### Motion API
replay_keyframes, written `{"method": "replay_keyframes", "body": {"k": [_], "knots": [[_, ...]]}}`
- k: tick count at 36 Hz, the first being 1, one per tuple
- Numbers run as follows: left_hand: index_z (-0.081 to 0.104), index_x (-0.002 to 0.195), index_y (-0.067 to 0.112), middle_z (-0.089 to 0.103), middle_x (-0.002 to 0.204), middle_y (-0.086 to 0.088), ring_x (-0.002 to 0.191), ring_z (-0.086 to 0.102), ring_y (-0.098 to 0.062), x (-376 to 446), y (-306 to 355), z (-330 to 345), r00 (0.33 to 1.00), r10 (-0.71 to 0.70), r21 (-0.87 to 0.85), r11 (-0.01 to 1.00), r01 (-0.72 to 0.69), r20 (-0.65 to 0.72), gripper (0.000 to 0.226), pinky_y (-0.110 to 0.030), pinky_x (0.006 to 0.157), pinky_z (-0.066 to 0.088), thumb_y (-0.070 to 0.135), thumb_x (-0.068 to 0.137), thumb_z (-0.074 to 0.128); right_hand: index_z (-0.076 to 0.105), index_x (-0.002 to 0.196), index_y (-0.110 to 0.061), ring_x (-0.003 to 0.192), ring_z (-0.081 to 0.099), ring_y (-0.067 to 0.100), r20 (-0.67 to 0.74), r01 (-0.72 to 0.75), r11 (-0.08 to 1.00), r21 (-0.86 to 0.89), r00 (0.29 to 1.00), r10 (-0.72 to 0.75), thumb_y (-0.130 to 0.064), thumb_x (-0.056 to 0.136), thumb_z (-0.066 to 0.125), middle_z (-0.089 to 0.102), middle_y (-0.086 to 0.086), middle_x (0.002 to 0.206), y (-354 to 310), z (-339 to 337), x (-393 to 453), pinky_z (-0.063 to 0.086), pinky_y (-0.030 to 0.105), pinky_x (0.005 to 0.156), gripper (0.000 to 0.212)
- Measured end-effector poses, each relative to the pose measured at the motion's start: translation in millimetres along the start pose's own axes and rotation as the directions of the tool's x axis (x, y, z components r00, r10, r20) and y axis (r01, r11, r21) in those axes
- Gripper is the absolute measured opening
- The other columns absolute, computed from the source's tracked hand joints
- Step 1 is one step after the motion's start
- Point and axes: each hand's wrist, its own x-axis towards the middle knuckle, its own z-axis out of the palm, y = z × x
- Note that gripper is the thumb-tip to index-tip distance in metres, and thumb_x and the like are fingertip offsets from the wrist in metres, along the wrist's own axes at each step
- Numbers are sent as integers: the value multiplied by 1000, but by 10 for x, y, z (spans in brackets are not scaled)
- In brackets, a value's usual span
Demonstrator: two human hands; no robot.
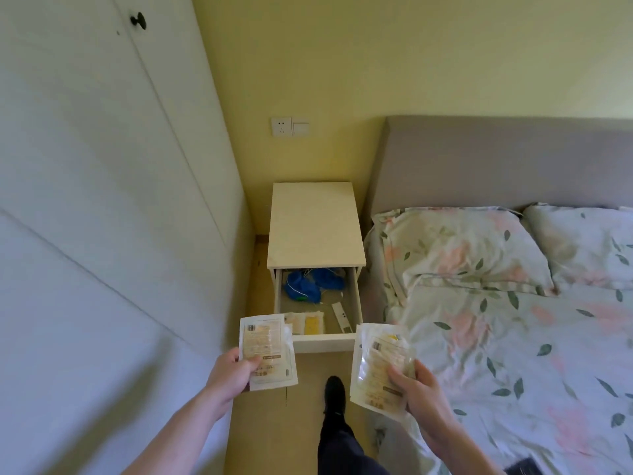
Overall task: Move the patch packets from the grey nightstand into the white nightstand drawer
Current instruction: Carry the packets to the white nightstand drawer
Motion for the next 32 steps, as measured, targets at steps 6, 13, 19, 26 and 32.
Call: {"method": "replay_keyframes", "body": {"k": [6, 13, 19, 26, 32], "knots": [[64, 108, 27, 72, 104, 4, 99, 68, -18, 701, 502, 225, 997, -55, 49, 997, 57, -48, 14, -43, 88, 59, 16, 99, 61, 64, 123, -13, 92, 77, 24, 15, -62, 996, -72, 998, 63, -15, 98, 66, 79, 6, 102, -507, -18, 866, 62, 44, 84, 25], [65, 113, 21, 73, 106, 0, 97, 71, -19, 1506, 754, 483, 986, -151, 73, 985, 156, -76, 16, -34, 72, 61, 16, 97, 63, 60, 125, -12, 83, 76, 14, 6, -120, 963, -242, 992, 125, -9, 99, 63, 77, 2, 100, -930, 28, 1786, 56, 23, 62, 26], [65, 116, 18, 74, 107, -1, 96, 72, -19, 2279, 671, 630, 962, -267, 74, 960, 270, -50, 19, -37, 75, 63, 15, 97, 63, 61, 117, -21, 88, 74, 14, 18, -156, 925, -347, 985, 172, -15, 99, 64, 75, -3, 103, -1021, 154, 2511, 53, 23, 64, 19], [63, 113, 22, 71, 110, 0, 92, 69, -16, 3338, 408, 867, 951, -290, 132, 944, 303, -105, 16, -30, 67, 60, 18, 98, 62, 67, 113, -25, 93, 75, 18, 24, -208, 872, -442, 970, 244, -18, 96, 68, 77, -2, 103, -673, 356, 3410, 61, 43, 86, 18], [64, 124, 24, 71, 123, -1, 101, 71, -22, 4058, 78, 1019, 932, -319, 217, 911, 351, -170, 28, -38, 80, 62, 24, 96, 63, 65, 114, -28, 84, 75, 10, 32, -210, 870, -447, 968, 251, -21, 97, 68, 78, -8, 97, -327, 593, 4062, 54, 20, 60, 18]]}}
